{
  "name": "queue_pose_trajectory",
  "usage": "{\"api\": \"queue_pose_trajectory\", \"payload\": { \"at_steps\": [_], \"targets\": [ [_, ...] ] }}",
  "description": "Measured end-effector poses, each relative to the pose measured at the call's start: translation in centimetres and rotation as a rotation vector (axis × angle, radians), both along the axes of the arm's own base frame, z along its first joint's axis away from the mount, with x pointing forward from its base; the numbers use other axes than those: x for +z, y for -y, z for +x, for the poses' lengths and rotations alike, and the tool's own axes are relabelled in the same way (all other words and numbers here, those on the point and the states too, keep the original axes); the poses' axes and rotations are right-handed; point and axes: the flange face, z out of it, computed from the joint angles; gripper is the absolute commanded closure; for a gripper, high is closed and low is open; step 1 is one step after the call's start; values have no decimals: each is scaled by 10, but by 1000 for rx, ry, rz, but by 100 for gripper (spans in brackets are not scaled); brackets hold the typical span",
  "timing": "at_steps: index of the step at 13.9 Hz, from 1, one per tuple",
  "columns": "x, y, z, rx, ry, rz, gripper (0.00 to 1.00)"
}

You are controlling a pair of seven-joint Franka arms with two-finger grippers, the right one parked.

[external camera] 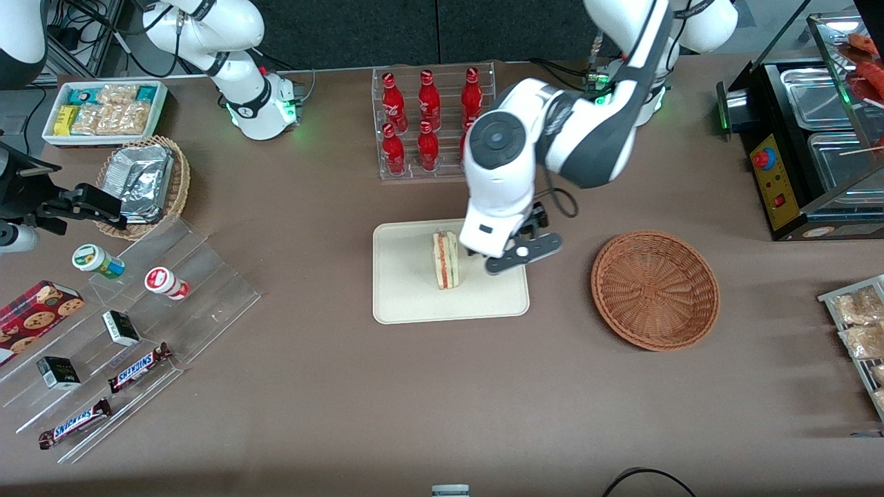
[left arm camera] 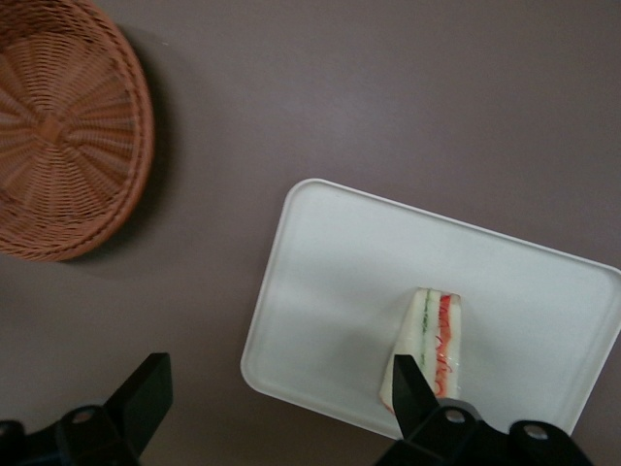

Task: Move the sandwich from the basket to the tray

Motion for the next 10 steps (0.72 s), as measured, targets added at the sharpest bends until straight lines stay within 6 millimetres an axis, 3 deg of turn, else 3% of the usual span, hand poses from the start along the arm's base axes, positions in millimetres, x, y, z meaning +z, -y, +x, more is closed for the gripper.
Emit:
{"api": "queue_pose_trajectory", "payload": {
  "at_steps": [5,10],
  "targets": [
    [47,-83,19,-33,-62,35,0],
    [94,-203,39,-111,-130,30,0]
  ]
}}
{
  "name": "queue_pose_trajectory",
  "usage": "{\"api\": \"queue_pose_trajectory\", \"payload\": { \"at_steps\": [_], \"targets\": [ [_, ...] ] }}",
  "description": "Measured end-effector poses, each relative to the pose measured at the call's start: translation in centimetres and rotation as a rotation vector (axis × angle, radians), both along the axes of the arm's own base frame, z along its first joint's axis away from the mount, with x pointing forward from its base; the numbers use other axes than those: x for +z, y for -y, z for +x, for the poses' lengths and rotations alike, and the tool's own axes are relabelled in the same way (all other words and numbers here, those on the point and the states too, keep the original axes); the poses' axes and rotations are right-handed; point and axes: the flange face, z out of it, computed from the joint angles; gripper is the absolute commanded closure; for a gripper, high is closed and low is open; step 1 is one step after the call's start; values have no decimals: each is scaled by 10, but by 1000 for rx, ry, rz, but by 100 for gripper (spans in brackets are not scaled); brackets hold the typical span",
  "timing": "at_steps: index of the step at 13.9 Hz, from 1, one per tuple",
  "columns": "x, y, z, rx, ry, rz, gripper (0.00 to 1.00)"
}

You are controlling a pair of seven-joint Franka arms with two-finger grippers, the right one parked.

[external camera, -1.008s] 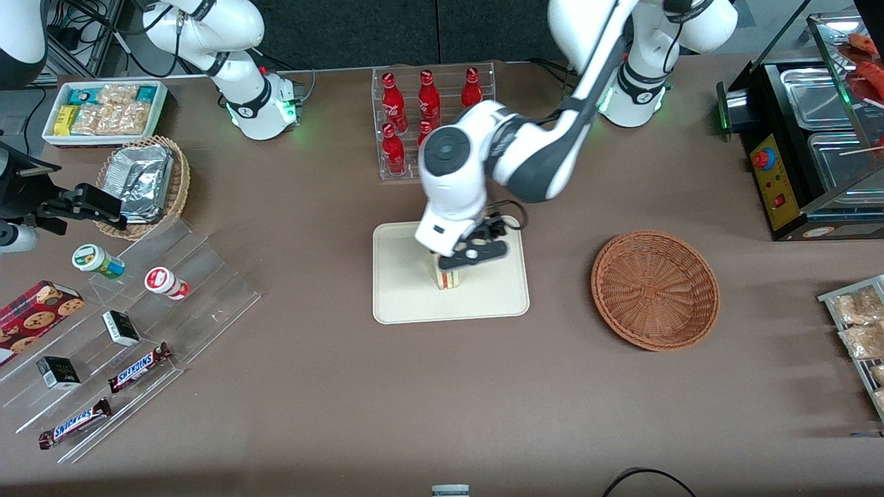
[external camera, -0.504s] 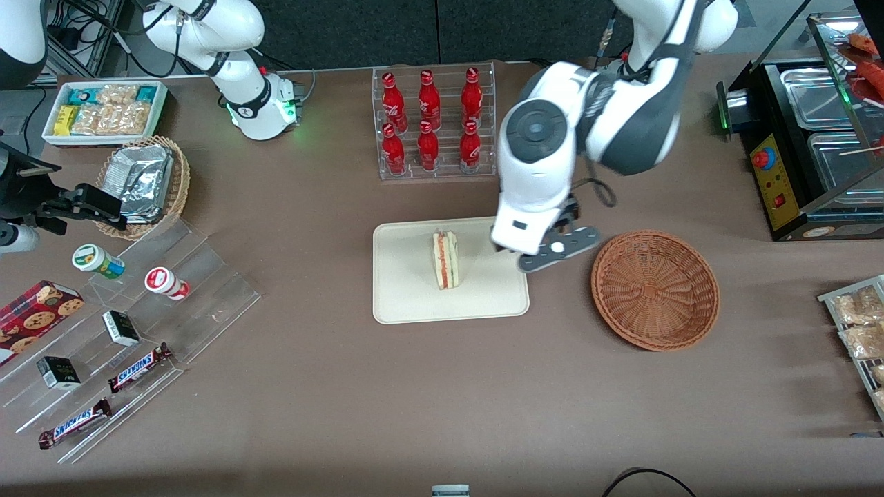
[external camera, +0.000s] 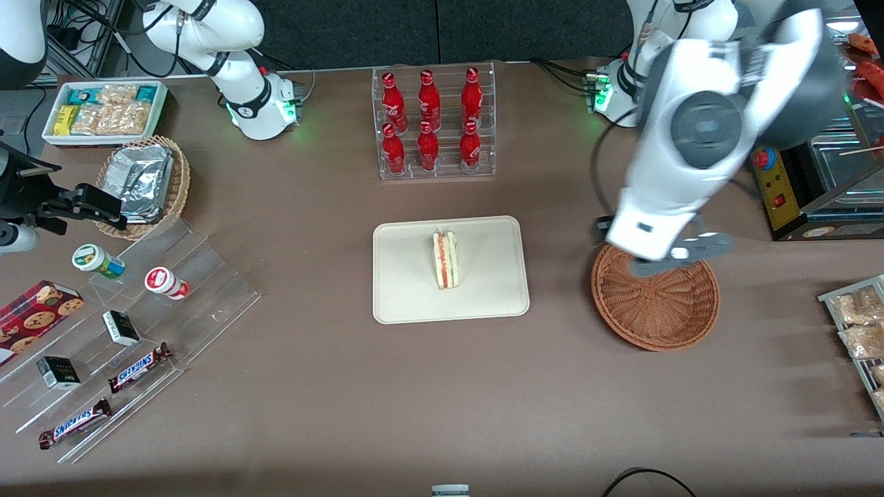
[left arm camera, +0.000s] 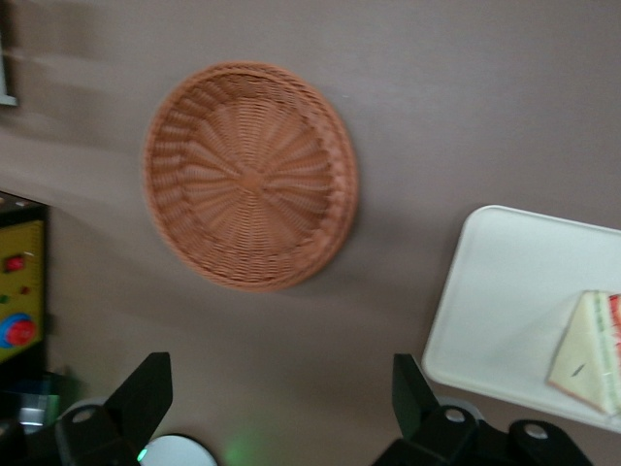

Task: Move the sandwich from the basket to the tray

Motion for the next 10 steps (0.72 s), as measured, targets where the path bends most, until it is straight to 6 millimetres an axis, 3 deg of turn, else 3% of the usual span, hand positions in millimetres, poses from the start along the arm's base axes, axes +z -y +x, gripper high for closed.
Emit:
{"api": "queue_pose_trajectory", "payload": {
  "at_steps": [4,10],
  "targets": [
    [26,-77,1,-75,-43,-31,0],
    [55,-162,-9,-122,-69,-88,0]
  ]
}}
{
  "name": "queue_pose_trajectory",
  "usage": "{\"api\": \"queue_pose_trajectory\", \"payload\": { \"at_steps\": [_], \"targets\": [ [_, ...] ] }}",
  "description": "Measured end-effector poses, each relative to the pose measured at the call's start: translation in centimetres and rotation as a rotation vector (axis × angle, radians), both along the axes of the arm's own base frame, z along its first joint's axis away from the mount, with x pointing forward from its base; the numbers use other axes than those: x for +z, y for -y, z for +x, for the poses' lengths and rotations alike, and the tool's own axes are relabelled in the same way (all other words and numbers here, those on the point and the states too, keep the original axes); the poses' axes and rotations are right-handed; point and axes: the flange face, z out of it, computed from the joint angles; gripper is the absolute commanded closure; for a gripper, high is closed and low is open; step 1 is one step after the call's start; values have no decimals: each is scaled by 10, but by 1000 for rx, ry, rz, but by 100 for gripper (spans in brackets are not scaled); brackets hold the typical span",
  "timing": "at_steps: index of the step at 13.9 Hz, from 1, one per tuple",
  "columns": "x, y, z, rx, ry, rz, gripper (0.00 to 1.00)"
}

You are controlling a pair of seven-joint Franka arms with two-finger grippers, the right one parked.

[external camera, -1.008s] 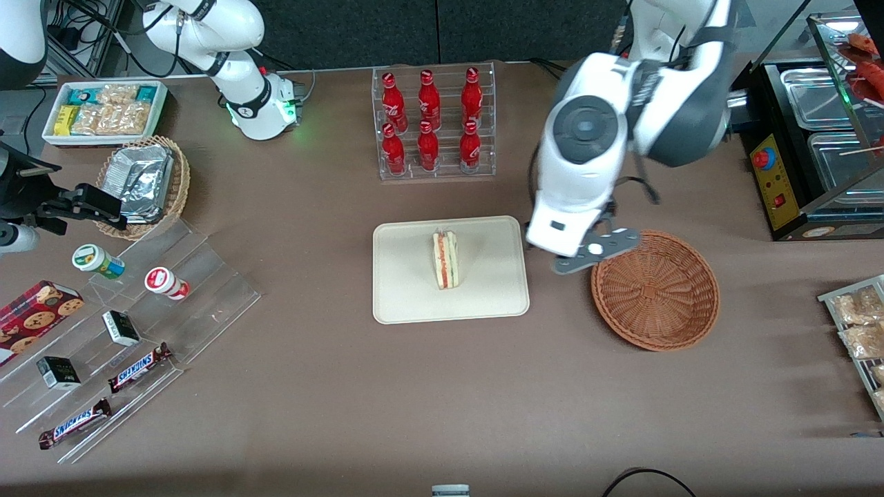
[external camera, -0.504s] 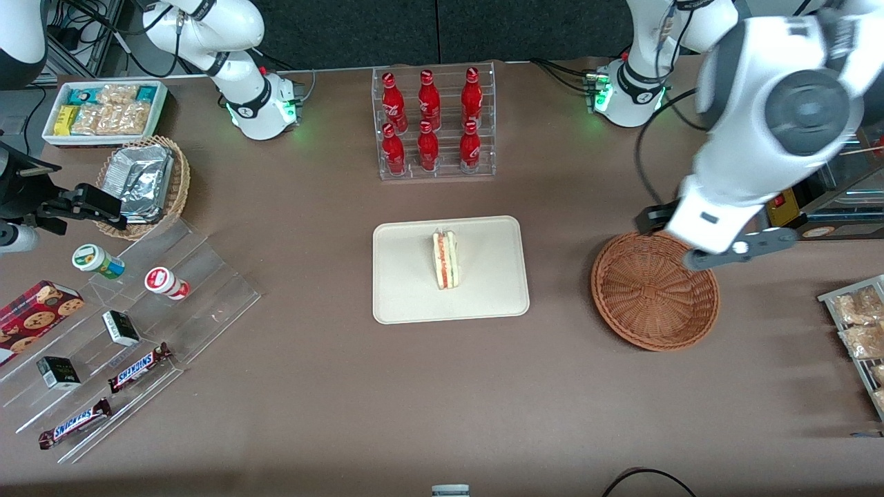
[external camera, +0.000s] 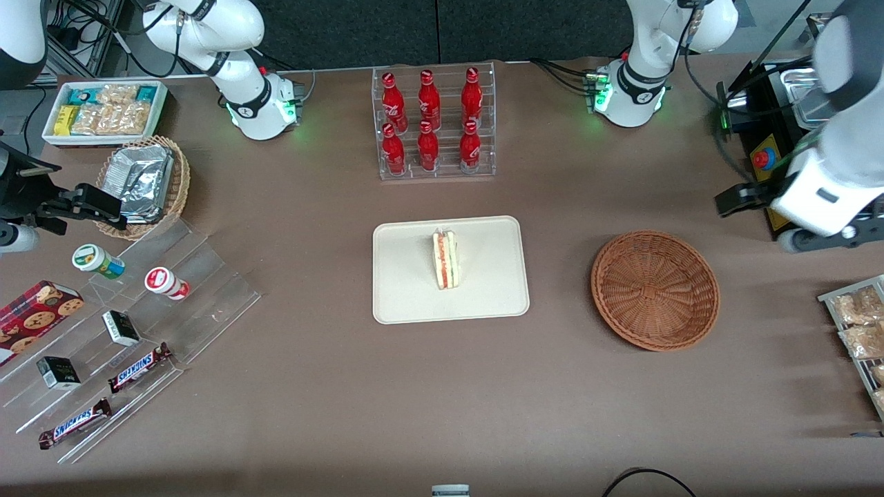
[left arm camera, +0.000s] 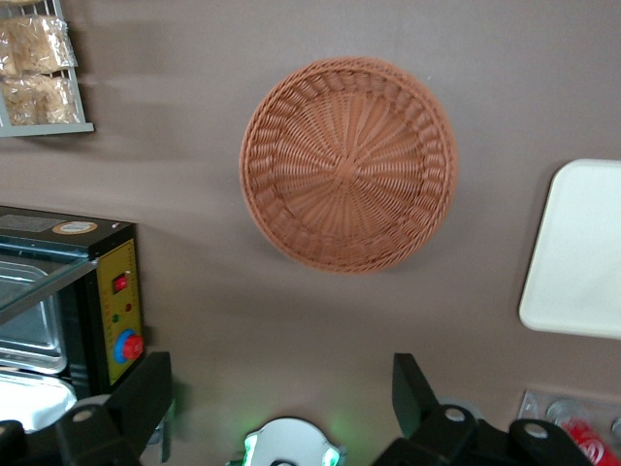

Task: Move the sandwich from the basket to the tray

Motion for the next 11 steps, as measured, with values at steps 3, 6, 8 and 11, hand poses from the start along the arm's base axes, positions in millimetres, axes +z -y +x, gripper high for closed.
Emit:
{"api": "queue_pose_trajectory", "payload": {
  "at_steps": [3,6,8,11],
  "targets": [
    [-1,-56,-4,-28,-39,-90,0],
    [2,-67,-12,-70,-55,-168,0],
    [6,-54,-27,-115,-64,-196,0],
    [16,-36,-47,-157,-60,-173,0]
  ]
}}
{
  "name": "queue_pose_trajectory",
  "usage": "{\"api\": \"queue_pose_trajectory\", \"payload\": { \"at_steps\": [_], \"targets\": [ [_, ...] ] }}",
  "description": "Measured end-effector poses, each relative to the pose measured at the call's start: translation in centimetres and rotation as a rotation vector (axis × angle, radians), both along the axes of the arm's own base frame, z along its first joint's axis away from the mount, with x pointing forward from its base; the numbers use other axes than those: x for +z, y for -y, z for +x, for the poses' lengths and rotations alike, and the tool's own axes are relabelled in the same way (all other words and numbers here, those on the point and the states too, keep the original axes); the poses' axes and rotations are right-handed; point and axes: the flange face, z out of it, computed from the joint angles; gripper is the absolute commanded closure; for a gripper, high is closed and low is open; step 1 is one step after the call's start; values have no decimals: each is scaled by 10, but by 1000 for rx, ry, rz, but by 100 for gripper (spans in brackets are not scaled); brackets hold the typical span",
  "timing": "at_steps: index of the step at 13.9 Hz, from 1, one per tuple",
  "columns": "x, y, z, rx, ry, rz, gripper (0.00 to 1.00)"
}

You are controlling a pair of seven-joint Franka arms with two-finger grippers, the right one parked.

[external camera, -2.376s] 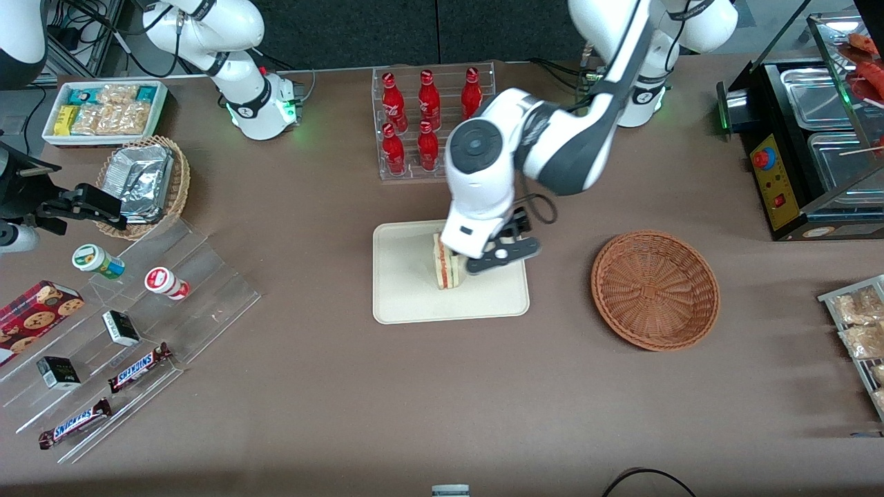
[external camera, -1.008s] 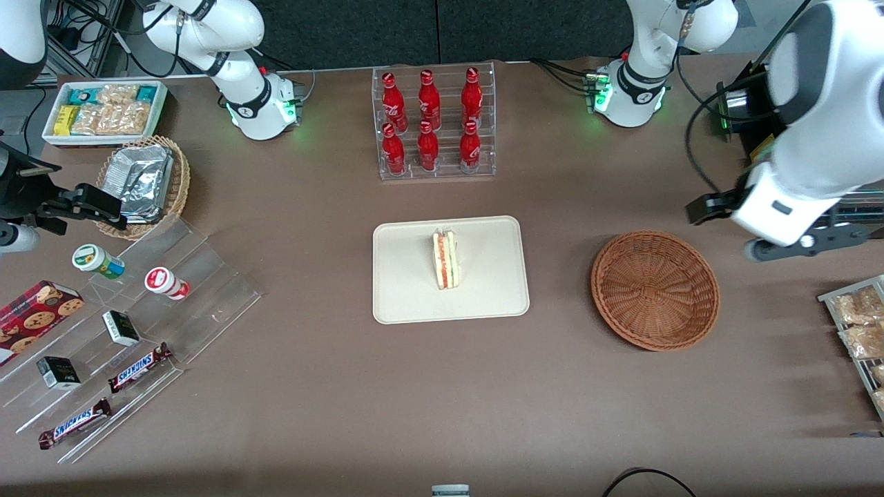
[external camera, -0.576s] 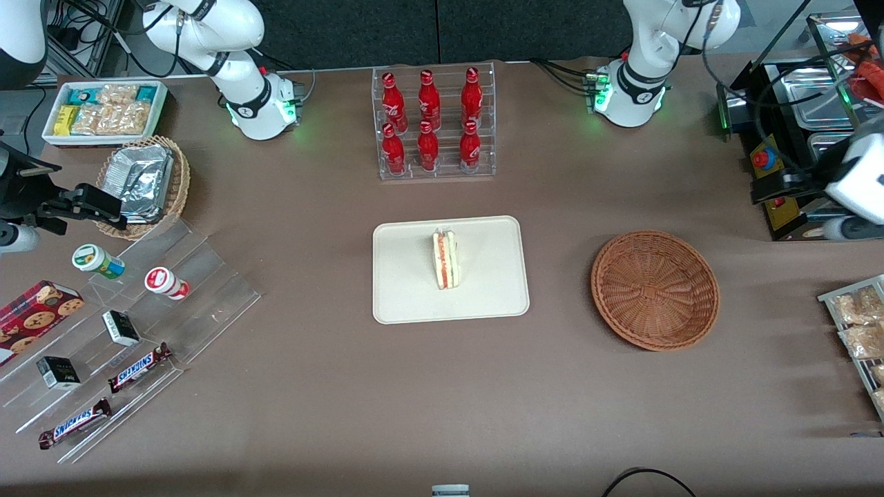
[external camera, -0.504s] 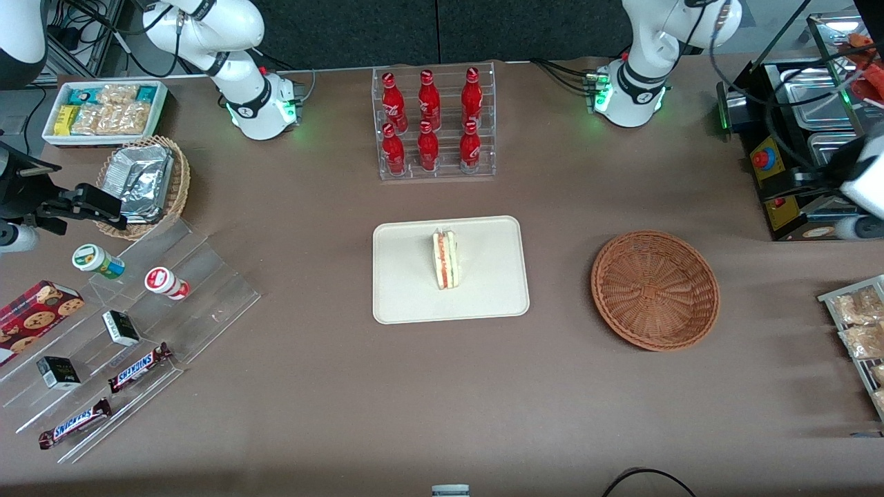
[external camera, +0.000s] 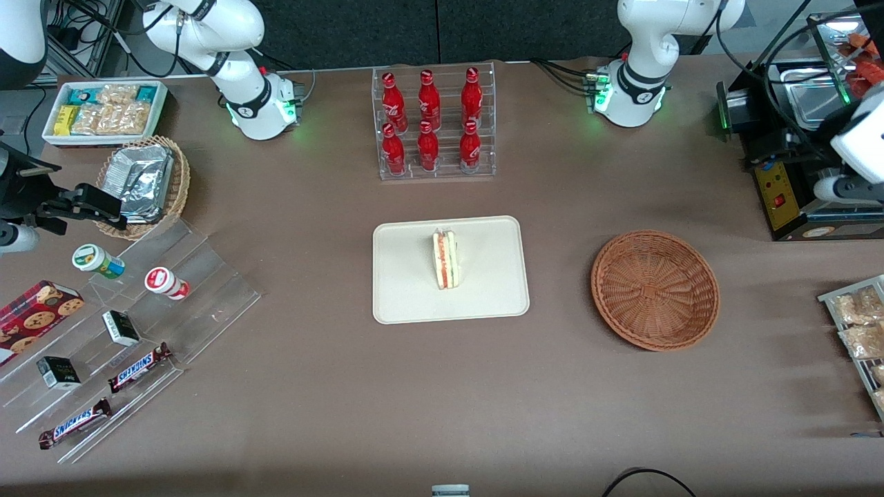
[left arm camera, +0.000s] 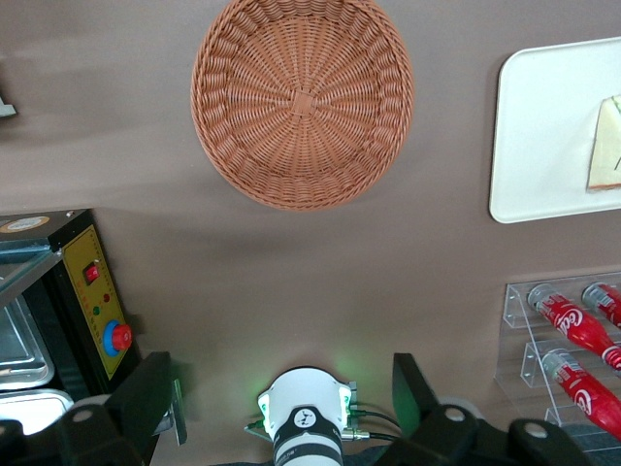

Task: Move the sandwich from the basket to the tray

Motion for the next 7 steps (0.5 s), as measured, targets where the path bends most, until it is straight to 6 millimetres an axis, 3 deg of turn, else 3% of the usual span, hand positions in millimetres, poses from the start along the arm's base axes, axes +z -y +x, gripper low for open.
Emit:
{"api": "queue_pose_trajectory", "payload": {
  "at_steps": [7],
  "targets": [
    [2,-4,-5,-1,9,42,0]
  ]
}}
